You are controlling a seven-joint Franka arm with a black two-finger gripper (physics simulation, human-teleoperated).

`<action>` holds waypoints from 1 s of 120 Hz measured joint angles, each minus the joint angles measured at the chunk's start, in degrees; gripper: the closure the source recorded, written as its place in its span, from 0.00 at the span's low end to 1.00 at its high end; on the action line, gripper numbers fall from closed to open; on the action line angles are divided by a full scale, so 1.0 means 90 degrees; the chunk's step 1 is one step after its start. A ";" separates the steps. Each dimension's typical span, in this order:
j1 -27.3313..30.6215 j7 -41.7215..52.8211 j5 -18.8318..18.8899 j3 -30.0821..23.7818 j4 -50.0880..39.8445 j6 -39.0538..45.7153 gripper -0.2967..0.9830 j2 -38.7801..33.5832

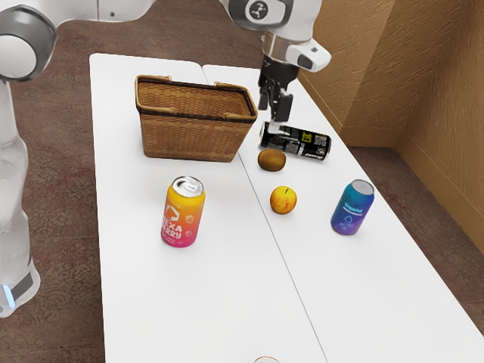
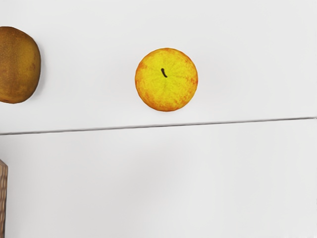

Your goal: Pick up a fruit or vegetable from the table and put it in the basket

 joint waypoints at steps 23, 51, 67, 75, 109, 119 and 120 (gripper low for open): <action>-0.0020 0.0084 0.0012 0.0002 0.0005 0.0000 0.23 0.0004; 0.0038 0.0141 -0.0260 0.0066 0.0081 0.0020 0.23 0.0106; 0.0268 0.0123 -0.0243 -0.0139 0.0630 0.0067 0.23 0.0804; 0.0168 0.0145 -0.0165 -0.0266 0.1297 0.0091 0.23 0.1515; -0.0026 0.0223 -0.0017 -0.0342 0.0935 0.0319 0.23 0.2263; -0.0003 0.0243 -0.0021 -0.0322 0.0535 0.0521 0.23 0.2168; -0.0004 0.0246 -0.0020 -0.0311 0.0512 0.0540 0.23 0.2164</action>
